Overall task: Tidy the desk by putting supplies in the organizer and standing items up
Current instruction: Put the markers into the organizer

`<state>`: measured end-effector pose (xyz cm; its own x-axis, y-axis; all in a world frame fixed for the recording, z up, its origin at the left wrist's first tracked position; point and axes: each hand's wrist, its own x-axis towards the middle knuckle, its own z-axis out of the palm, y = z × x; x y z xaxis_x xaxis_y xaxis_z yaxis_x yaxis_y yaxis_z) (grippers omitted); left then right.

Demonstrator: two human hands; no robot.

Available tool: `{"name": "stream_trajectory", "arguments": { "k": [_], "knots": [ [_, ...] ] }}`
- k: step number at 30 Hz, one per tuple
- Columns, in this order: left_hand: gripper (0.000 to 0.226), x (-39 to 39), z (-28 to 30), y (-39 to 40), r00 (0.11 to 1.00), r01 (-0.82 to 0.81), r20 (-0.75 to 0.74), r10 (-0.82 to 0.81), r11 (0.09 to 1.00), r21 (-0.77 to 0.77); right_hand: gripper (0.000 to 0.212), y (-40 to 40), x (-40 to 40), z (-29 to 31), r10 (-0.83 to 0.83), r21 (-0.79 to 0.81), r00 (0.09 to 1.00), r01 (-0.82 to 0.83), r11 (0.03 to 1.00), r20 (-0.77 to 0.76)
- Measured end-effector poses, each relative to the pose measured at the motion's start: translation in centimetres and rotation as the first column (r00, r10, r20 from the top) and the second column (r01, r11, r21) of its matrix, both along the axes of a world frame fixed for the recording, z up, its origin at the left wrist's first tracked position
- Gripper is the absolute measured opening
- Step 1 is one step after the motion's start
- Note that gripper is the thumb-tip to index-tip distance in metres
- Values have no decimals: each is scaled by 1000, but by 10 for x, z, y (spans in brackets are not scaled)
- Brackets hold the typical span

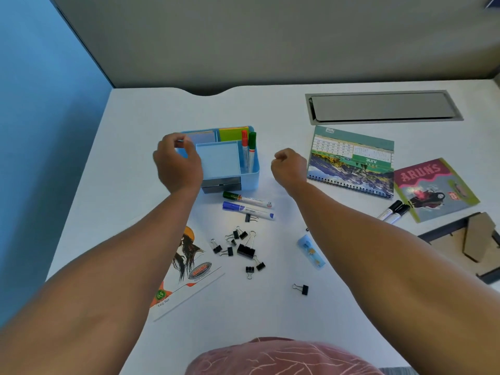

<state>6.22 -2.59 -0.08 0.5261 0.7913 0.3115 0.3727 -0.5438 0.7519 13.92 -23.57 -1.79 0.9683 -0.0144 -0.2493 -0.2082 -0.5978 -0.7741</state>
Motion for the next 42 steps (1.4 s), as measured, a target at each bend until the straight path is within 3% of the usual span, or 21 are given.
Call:
{"name": "stream_trajectory", "arguments": {
  "k": [4, 7, 11, 16, 21, 24, 28, 30, 35, 39, 42],
  "knots": [
    [21, -32, -18, 10, 997, -79, 18, 79, 997, -1, 15, -9, -20, -16, 239, -182, 966, -254, 950, -99],
    [20, -56, -31, 3, 997, -80, -22, 80, 997, -21, 27, -11, -32, -20, 445, -301, 878, -478, 825, -176],
    [25, -74, -46, -16, 990, -68, -130, 51, 989, -132, 37, -9, -41, -25, 574, -360, 794, -605, 710, -202],
    [18, -80, -50, -46, 983, -85, -177, 45, 970, -226, 33, -8, -49, -28, 642, -462, 740, -649, 604, -200],
    [24, -76, -60, -63, 928, -32, -350, -127, 909, -416, 23, -9, -54, -25, 671, -525, 711, -661, 537, -209],
    [33, -69, -61, -71, 854, -4, -455, -254, 870, -493, 23, -10, -54, -20, 715, -548, 638, -721, 423, -287],
    [34, -62, -64, -80, 817, 14, -482, -317, 846, -533, 36, -12, -50, -16, 716, -483, 555, -807, 340, -424],
    [32, -60, -62, -84, 805, 34, -488, -337, 847, -530, 40, -13, -50, -16, 704, -456, 558, -814, 361, -440],
    [27, -59, -62, -86, 785, 79, -472, -400, 821, -565, 36, -5, -56, -23, 669, -432, 685, -717, 547, -289],
    [24, -56, -58, -87, 752, 121, -478, -453, 808, -576, 37, 2, -62, -25, 660, -428, 700, -703, 568, -274],
    [20, -48, -55, -88, 750, 43, -497, -436, 782, -622, 45, 3, -64, -21, 635, -436, 718, -687, 581, -286]
  ]
}}
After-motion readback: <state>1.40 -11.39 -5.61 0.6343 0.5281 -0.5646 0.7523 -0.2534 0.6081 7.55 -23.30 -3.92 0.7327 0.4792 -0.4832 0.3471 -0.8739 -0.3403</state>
